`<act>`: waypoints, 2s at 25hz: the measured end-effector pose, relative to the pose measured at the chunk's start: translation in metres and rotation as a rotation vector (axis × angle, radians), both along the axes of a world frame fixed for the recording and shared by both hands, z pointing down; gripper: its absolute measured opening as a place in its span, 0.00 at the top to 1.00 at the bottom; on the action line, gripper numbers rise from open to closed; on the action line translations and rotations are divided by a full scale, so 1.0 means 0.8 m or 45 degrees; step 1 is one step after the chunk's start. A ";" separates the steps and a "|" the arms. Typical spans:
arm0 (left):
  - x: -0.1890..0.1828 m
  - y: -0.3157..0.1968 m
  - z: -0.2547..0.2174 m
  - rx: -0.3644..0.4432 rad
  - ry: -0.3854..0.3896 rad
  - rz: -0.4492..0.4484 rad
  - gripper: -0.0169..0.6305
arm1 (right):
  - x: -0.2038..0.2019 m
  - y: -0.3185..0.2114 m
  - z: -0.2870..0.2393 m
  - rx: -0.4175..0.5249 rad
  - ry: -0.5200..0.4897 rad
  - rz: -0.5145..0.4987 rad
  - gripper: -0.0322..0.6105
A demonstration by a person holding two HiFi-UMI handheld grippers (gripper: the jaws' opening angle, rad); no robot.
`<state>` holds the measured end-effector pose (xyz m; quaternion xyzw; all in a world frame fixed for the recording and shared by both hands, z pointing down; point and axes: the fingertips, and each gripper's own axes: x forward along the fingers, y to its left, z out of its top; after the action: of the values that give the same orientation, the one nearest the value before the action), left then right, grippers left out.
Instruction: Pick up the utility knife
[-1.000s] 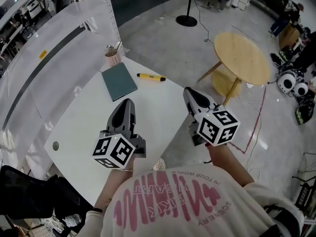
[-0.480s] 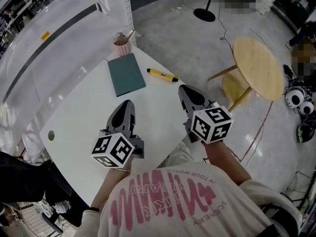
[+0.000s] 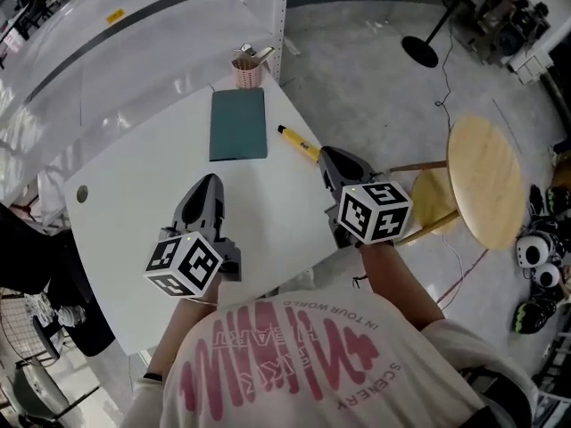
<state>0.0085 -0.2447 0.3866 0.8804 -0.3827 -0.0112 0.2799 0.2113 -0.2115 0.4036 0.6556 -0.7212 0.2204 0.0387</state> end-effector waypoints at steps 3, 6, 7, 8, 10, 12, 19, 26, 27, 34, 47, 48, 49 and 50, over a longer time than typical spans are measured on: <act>-0.019 -0.001 0.002 -0.015 -0.010 -0.128 0.94 | 0.005 -0.025 0.012 -0.027 -0.020 -0.087 0.93; -0.036 -0.001 0.007 -0.031 -0.010 -0.240 0.94 | 0.010 -0.046 0.027 -0.065 0.020 -0.183 0.93; -0.042 0.000 0.008 -0.037 -0.010 -0.275 0.94 | 0.011 -0.053 0.033 -0.083 0.049 -0.221 0.93; -0.048 0.002 0.009 -0.042 -0.013 -0.306 0.94 | 0.014 -0.060 0.039 -0.105 0.080 -0.261 0.93; -0.059 0.006 0.009 -0.043 -0.023 -0.355 0.94 | 0.018 -0.072 0.054 -0.169 0.121 -0.345 0.93; -0.071 0.008 0.007 -0.038 -0.034 -0.405 0.94 | 0.021 -0.084 0.072 -0.244 0.125 -0.427 0.93; -0.110 0.016 0.007 -0.051 -0.053 -0.573 0.94 | 0.031 -0.117 0.124 -0.408 0.241 -0.607 0.93; -0.144 0.026 0.012 -0.045 -0.075 -0.687 0.94 | 0.029 -0.130 0.160 -0.485 0.308 -0.662 0.93; -0.145 0.027 0.014 -0.051 -0.075 -0.692 0.94 | 0.029 -0.131 0.163 -0.499 0.310 -0.666 0.93; -0.159 0.034 0.013 -0.045 -0.078 -0.732 0.94 | 0.015 -0.129 0.179 -0.576 0.321 -0.746 0.72; -0.181 0.039 0.018 -0.060 -0.081 -0.767 0.94 | 0.026 -0.146 0.202 -0.658 0.455 -0.644 0.71; -0.182 0.039 0.017 -0.059 -0.083 -0.766 0.94 | 0.025 -0.146 0.202 -0.663 0.445 -0.642 0.71; -0.182 0.038 0.016 -0.058 -0.083 -0.763 0.94 | 0.025 -0.146 0.203 -0.668 0.438 -0.640 0.70; -0.182 0.038 0.015 -0.055 -0.084 -0.762 0.94 | 0.025 -0.146 0.203 -0.674 0.435 -0.639 0.70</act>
<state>-0.1373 -0.2143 0.3987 0.7223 -0.6341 -0.0563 0.2703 0.2314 -0.3281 0.5659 0.4537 -0.7604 0.2701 0.3782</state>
